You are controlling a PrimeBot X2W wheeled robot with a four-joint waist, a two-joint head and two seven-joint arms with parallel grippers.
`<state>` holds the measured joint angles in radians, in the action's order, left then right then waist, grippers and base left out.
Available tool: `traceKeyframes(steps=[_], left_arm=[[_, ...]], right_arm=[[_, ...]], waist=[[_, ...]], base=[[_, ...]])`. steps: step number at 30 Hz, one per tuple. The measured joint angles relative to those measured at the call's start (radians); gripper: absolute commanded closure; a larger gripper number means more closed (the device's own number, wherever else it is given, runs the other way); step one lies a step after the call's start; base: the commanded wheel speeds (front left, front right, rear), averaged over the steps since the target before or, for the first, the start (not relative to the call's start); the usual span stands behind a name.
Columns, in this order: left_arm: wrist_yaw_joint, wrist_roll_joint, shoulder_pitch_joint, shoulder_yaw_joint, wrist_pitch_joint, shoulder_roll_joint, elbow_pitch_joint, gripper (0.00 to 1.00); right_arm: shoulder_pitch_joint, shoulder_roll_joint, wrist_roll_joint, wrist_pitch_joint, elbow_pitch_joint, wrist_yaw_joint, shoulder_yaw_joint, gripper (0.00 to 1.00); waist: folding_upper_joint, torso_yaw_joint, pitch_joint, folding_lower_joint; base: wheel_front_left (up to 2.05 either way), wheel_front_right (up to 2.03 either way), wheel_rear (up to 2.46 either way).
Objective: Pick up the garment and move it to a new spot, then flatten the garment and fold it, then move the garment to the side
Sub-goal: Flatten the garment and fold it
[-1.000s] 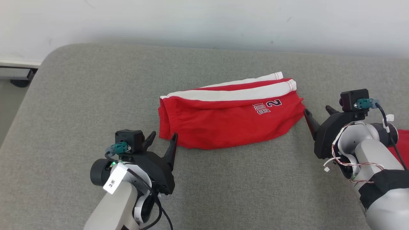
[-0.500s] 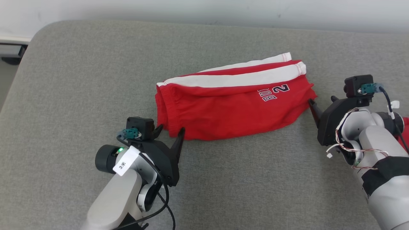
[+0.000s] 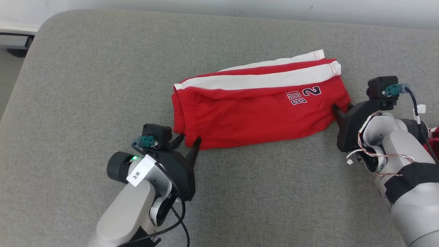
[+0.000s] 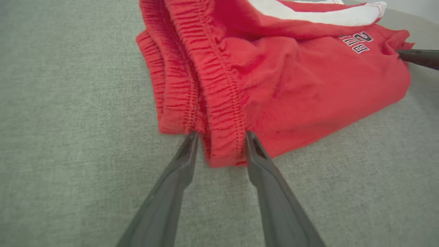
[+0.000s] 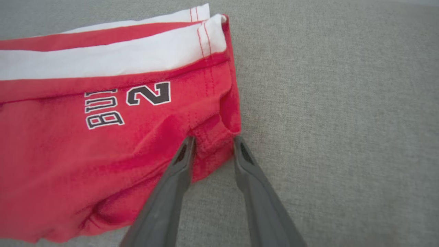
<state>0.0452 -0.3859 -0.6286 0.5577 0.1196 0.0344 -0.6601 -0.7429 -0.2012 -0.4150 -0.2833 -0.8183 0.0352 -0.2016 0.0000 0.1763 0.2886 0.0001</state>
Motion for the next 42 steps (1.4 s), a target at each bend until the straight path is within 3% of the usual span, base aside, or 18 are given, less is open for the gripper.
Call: traceKeyframes(steps=[1, 2, 3, 17, 35, 42], left_arm=[[0.003, 0.0, 0.0, 0.003, 0.0, 0.0, -0.002, 1.0], [0.008, 0.0, -0.001, 0.004, 0.0, -0.001, -0.003, 1.0], [0.008, 0.0, -0.001, 0.005, 0.0, -0.001, -0.004, 1.0], [0.053, -0.002, -0.016, 0.023, -0.012, 0.015, -0.043, 1.0], [0.08, -0.069, 0.183, 0.079, -0.023, 0.111, -0.017, 1.0], [0.08, -0.081, 0.262, 0.107, 0.003, 0.145, 0.052, 1.0]], right_arm=[[-0.002, 0.002, 0.0, -0.003, -0.001, 0.0, 0.0, 0.93], [-0.003, 0.005, 0.0, -0.005, -0.002, 0.0, 0.0, 0.93], [-0.004, 0.007, -0.001, -0.007, -0.002, 0.0, -0.001, 1.0], [0.026, 0.01, -0.037, 0.042, -0.002, 0.019, 0.022, 1.0], [0.52, 0.08, -0.114, 0.215, 0.243, 0.016, 0.076, 1.0], [0.662, 0.082, -0.114, 0.223, 0.374, -0.01, 0.076, 1.0]], waist=[[0.0, 0.0, 0.001, 0.0], [0.0, 0.0, 0.002, -0.0001], [0.0, -0.001, 0.002, -0.0001], [0.0, -0.009, -0.036, -0.0001], [-0.0001, -0.061, -0.259, -0.0004], [-0.0001, -0.099, -0.321, -0.0005]], base=[[0.0, 0.0, 0.0], [0.0, 0.0, 0.0], [0.0, 0.0, 0.0], [0.0, 0.0, 0.0], [0.0, 0.0, 0.0], [0.0, 0.0, 0.0]])
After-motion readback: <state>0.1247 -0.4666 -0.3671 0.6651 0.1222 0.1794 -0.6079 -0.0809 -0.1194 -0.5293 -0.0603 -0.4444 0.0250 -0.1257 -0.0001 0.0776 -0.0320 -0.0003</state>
